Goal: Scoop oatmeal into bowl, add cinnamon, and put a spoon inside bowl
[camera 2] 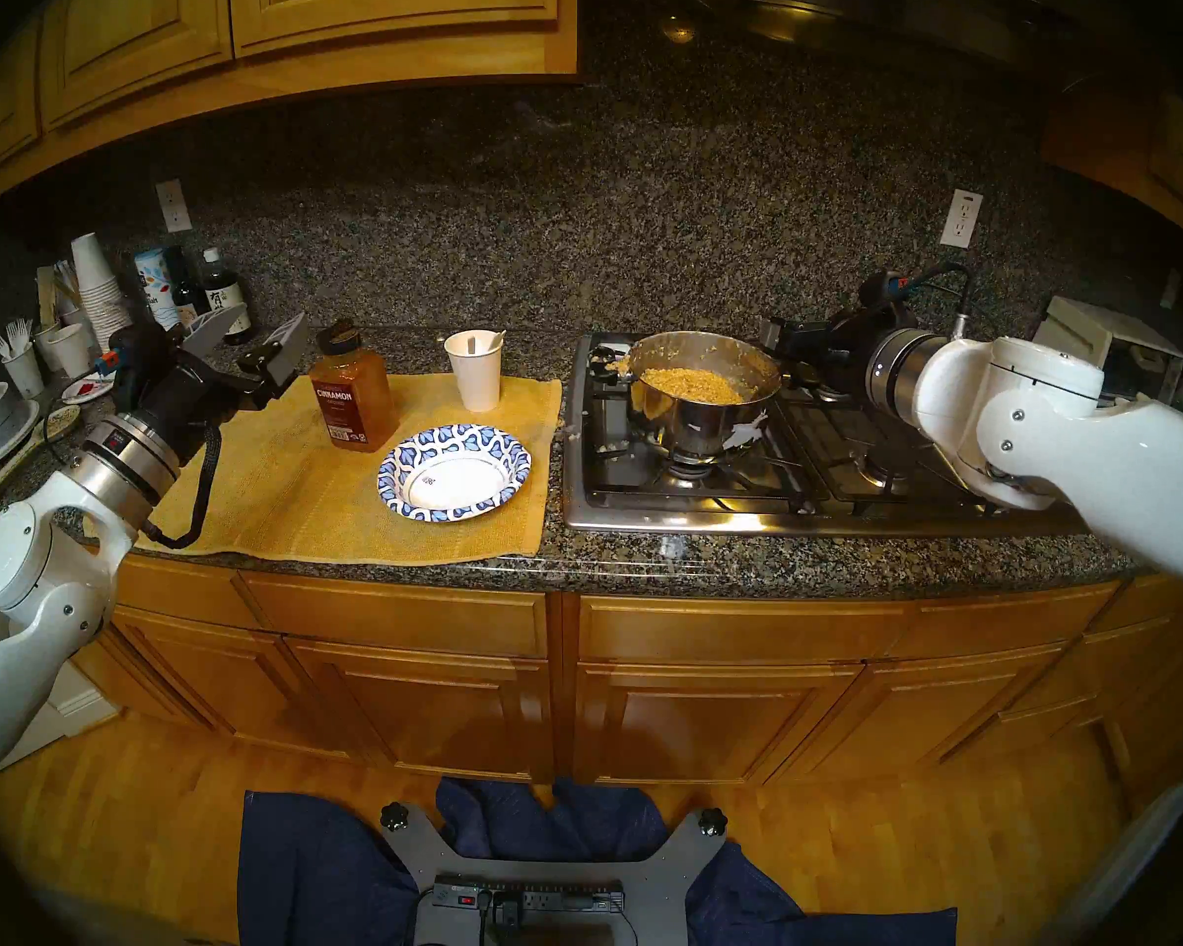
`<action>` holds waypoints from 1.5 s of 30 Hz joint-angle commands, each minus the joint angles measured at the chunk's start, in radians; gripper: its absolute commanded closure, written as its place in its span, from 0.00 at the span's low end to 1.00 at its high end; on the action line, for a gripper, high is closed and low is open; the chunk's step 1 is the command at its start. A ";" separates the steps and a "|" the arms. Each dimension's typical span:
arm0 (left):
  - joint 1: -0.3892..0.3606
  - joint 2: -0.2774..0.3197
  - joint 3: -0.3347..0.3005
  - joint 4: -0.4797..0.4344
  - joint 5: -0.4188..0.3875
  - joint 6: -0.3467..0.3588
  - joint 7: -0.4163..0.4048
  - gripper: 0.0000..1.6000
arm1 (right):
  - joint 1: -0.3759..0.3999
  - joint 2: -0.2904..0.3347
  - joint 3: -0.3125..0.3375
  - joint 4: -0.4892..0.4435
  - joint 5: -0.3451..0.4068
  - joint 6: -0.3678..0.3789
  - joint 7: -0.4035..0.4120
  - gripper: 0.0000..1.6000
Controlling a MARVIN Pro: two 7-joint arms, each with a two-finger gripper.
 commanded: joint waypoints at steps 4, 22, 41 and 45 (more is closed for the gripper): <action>-0.016 -0.002 -0.024 -0.012 0.003 -0.014 -0.002 0.00 | 0.005 -0.092 0.025 0.071 0.010 -0.040 0.046 0.00; -0.016 -0.002 -0.025 -0.012 0.003 -0.014 -0.003 0.00 | 0.022 -0.056 0.011 0.042 0.033 -0.009 0.004 0.20; -0.017 -0.002 -0.024 -0.012 0.003 -0.013 -0.002 0.00 | 0.014 -0.122 0.015 0.088 0.033 -0.037 0.027 1.00; -0.017 -0.002 -0.023 -0.012 0.003 -0.013 -0.002 0.00 | 0.033 -0.131 0.023 0.083 0.015 -0.028 0.018 1.00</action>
